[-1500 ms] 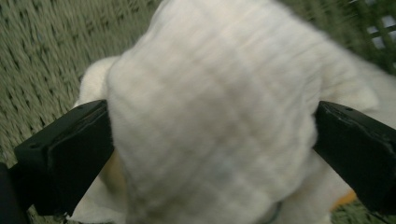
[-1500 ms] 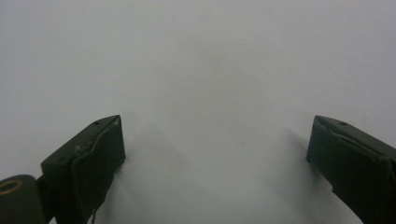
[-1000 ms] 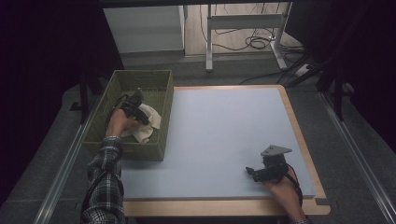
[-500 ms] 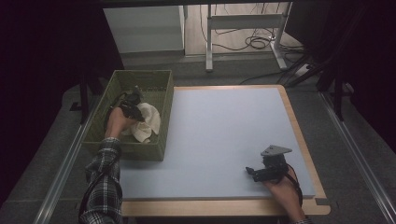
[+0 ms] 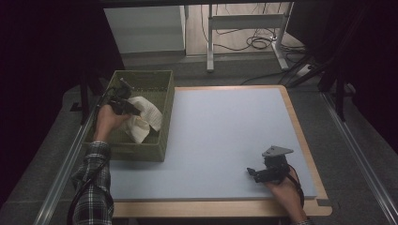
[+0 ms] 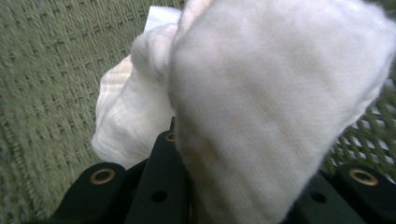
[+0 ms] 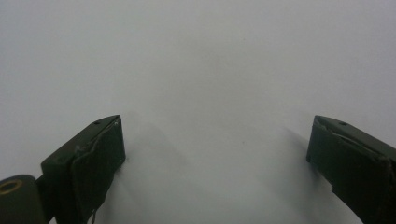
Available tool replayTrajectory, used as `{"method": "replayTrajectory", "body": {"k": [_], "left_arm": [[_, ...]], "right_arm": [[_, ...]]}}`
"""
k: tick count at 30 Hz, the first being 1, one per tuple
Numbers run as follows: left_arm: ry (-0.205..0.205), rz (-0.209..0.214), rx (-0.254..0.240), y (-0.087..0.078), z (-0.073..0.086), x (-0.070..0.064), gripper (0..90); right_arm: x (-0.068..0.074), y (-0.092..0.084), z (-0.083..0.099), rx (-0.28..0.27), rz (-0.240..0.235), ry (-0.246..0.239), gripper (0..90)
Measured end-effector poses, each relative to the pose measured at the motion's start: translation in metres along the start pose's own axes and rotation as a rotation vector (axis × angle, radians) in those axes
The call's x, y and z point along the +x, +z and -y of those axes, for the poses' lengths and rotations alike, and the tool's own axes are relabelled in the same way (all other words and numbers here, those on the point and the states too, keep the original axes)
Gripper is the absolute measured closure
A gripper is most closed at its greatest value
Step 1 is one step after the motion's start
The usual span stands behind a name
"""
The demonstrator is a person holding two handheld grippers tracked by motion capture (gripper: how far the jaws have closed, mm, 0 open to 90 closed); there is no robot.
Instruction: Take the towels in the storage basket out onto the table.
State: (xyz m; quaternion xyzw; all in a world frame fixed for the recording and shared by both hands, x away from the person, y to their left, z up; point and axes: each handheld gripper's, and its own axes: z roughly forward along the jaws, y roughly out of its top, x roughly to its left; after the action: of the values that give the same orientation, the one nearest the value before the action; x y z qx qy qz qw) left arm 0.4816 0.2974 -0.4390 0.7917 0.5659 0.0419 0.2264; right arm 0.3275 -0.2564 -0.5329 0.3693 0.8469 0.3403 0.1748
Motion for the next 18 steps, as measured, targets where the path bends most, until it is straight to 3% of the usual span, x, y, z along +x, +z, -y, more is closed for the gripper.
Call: {"method": "replayTrajectory", "body": {"k": [11,18], "left_arm": [[0.020,0.030,-0.107,-0.048,0.004,-0.009,80.6],[0.049,0.016,-0.130,-0.071,0.002,-0.017,80.5]], "right_arm": [[0.000,0.000,0.000,0.000,0.000,0.000,4.3],[0.000,0.000,0.000,0.000,0.000,0.000,4.3]]}}
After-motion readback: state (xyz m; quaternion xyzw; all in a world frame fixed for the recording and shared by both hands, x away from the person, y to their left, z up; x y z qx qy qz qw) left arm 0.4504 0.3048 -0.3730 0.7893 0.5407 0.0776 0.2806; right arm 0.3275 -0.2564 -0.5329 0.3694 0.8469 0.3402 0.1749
